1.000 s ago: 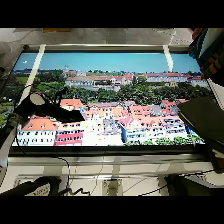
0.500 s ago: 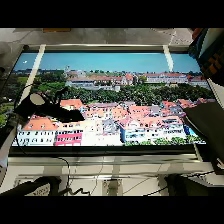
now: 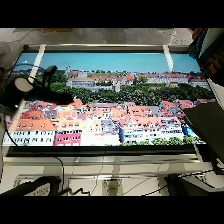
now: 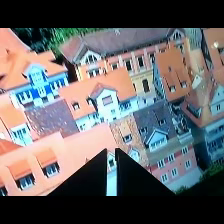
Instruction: Fold the clothes and pants, and hang the long-sleeved shirts on hangers.
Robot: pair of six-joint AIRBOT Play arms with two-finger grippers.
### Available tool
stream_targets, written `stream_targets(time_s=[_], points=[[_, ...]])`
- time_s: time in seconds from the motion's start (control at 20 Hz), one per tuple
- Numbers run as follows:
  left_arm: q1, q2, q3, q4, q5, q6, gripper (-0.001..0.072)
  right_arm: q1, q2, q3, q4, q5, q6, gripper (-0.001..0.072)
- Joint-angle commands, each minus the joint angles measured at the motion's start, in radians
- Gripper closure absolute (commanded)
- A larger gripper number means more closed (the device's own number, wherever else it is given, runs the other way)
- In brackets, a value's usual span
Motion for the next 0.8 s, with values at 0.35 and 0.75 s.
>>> stream_targets(time_s=[0.35,0.75], points=[[0.067,0.214,0.272,0.273,-0.024,0.000,0.0698,1.084,0.066,0.000,-0.267,0.064,-0.227,0.0689],[0.067,0.235,0.272,0.275,-0.023,0.000,0.0698,1.234,0.066,0.000,-0.361,0.087,-0.226,0.0688]])
